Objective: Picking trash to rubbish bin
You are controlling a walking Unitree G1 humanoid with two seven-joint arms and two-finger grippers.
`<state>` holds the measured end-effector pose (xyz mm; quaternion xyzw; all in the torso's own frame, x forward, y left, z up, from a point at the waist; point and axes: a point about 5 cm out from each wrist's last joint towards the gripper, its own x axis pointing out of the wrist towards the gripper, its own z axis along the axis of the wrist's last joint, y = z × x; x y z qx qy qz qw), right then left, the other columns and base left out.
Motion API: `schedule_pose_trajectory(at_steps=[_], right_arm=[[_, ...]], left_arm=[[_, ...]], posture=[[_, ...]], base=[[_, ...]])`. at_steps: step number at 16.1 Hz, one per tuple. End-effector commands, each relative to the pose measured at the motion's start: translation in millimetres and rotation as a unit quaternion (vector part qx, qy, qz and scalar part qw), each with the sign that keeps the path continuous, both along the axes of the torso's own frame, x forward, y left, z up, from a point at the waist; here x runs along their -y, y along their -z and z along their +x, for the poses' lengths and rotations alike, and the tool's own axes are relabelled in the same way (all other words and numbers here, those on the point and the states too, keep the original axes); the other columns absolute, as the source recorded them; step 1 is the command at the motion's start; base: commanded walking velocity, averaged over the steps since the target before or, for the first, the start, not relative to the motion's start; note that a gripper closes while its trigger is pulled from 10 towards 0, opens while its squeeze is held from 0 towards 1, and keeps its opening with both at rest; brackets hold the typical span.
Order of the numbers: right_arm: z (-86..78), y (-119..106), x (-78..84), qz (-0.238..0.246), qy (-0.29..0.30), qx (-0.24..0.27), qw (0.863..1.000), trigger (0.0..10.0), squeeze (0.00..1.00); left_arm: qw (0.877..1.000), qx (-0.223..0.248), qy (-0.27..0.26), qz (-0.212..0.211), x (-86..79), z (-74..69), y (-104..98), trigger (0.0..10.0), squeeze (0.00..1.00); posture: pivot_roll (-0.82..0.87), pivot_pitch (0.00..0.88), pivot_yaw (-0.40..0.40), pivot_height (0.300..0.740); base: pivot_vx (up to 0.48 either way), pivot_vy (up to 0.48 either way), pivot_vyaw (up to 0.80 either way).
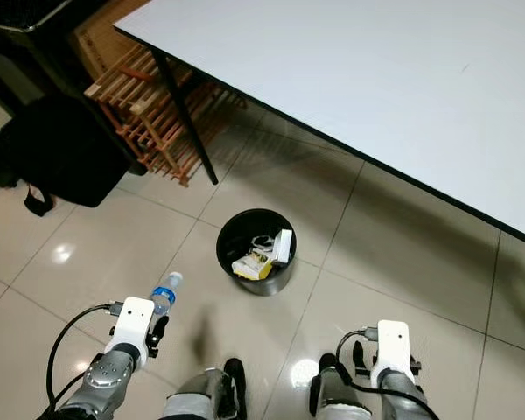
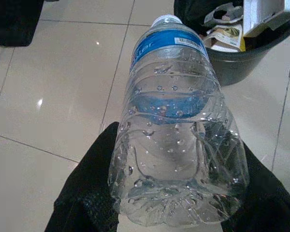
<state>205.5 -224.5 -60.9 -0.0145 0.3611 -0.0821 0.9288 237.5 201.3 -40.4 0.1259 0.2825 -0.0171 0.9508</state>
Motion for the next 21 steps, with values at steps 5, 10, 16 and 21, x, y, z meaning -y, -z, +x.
schedule_pose_trajectory(at_steps=[5,10,16,21], right_arm=[[-9.0,6.0,-3.1,0.005,-0.007,-0.016,1.000,10.0,0.00],[-11.2,6.8,-1.7,0.002,-0.009,-0.019,1.000,10.0,0.00],[-9.4,6.3,-3.0,0.003,-0.014,-0.021,1.000,10.0,0.00],[-9.0,6.4,-4.0,0.006,-0.014,-0.021,1.000,10.0,0.00]], left_arm=[[0.999,-0.031,-0.007,0.010,-5.1,-13.0,9.3,10.0,0.00],[0.999,-0.033,-0.006,0.012,-4.1,-15.2,10.8,10.0,0.00],[0.999,-0.028,0.010,0.011,6.4,-5.4,7.0,10.0,0.00],[0.999,-0.025,0.021,0.008,12.6,0.0,4.6,10.0,0.00]], posture=[[0.05,0.254,0.112,0.740],[0.06,0.287,0.104,0.740],[0.06,0.311,0.099,0.740],[0.06,0.320,0.101,0.740]], base=[[0.000,0.000,0.00],[0.000,0.000,0.00],[0.087,0.000,0.00],[0.274,0.000,0.00]])
